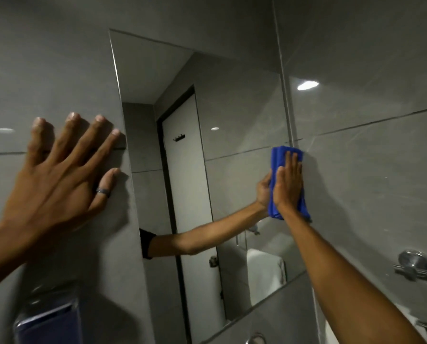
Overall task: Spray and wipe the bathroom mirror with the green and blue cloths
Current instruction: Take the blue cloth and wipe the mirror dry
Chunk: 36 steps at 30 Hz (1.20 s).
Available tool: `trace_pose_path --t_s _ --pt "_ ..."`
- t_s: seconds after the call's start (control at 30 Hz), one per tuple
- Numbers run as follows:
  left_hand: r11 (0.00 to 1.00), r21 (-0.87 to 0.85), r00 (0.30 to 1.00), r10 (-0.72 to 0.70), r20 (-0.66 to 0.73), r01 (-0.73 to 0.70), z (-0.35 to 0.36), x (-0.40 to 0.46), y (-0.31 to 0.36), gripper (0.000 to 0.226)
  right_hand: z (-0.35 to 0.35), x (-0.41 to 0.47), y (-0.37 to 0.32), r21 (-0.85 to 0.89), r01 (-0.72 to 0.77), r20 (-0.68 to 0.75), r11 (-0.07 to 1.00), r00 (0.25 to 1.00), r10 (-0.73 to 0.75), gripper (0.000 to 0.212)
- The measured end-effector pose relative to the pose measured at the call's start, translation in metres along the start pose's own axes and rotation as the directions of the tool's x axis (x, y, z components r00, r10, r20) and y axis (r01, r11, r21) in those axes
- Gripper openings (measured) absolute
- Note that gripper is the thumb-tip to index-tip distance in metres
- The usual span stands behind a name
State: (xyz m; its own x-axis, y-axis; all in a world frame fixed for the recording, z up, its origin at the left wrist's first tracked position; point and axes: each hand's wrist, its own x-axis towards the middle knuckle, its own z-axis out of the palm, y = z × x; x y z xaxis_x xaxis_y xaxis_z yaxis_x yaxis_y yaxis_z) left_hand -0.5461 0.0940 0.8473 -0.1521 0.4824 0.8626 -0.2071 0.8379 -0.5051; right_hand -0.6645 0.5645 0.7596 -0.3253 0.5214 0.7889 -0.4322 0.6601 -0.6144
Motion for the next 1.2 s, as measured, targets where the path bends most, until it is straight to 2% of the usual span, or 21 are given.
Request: trace_pose_path --t_s 0.1,0.17,0.2,0.27,0.37,0.5,0.57,0.67,0.77,0.83,0.93,1.0,1.2 --pt "0.999 -0.042 1.0 0.021 0.006 -0.021 -0.023 0.002 0.006 0.08 -0.004 0.003 0.004 0.021 -0.072 -0.02 0.997 0.997 0.073 0.058" --pt "0.997 -0.072 1.0 0.014 0.02 -0.013 -0.037 0.002 0.01 0.078 0.003 -0.014 -0.016 0.02 -0.052 -0.035 0.998 0.998 0.053 0.06" --pt "0.997 -0.082 1.0 0.006 0.027 -0.004 -0.042 0.002 0.012 0.077 0.01 -0.03 -0.032 0.023 -0.005 -0.062 1.0 0.998 0.007 0.06" --pt "0.996 -0.092 0.999 -0.009 0.041 0.013 -0.049 0.002 0.015 0.076 0.029 -0.077 -0.073 -0.044 0.182 -0.125 0.982 0.975 -0.186 0.061" --pt "0.995 -0.097 0.997 -0.012 0.076 0.019 -0.056 0.003 0.016 0.076 0.048 -0.13 -0.142 -0.096 0.453 0.038 0.886 0.891 -0.451 0.064" --pt "0.992 -0.121 0.996 -0.03 0.082 0.04 -0.063 0.005 0.019 0.076 0.056 -0.126 -0.248 0.091 0.572 0.099 0.815 0.809 -0.579 0.059" --pt "0.992 -0.121 0.996 -0.037 0.085 0.047 -0.065 0.005 0.019 0.077 0.054 -0.102 -0.291 0.105 0.62 0.099 0.777 0.771 -0.629 0.058" --pt "0.99 -0.129 0.995 -0.04 0.092 0.051 -0.065 0.004 0.018 0.078 0.05 -0.047 -0.321 0.098 0.649 0.106 0.754 0.747 -0.657 0.057" --pt "0.991 -0.124 0.997 -0.036 0.068 0.044 -0.062 0.003 0.019 0.078 0.048 0.0 -0.318 0.063 0.635 0.103 0.77 0.763 -0.638 0.059" --pt "0.992 -0.119 0.998 -0.028 0.053 0.034 -0.061 0.002 0.019 0.079 0.046 0.028 -0.3 -0.005 0.584 0.085 0.812 0.809 -0.581 0.064" --pt "0.995 -0.091 0.998 -0.032 0.057 0.037 -0.059 0.002 0.019 0.079 0.033 0.07 -0.258 -0.005 0.444 0.07 0.896 0.894 -0.443 0.07" --pt "0.996 -0.078 0.998 -0.039 0.055 0.043 -0.058 0.002 0.019 0.078 0.022 0.097 -0.223 0.041 0.345 0.063 0.938 0.936 -0.347 0.066" --pt "0.998 -0.058 0.999 -0.027 0.047 0.03 -0.053 0.001 0.02 0.078 0.001 0.152 -0.12 0.003 0.093 0.014 0.996 0.996 -0.093 0.062"
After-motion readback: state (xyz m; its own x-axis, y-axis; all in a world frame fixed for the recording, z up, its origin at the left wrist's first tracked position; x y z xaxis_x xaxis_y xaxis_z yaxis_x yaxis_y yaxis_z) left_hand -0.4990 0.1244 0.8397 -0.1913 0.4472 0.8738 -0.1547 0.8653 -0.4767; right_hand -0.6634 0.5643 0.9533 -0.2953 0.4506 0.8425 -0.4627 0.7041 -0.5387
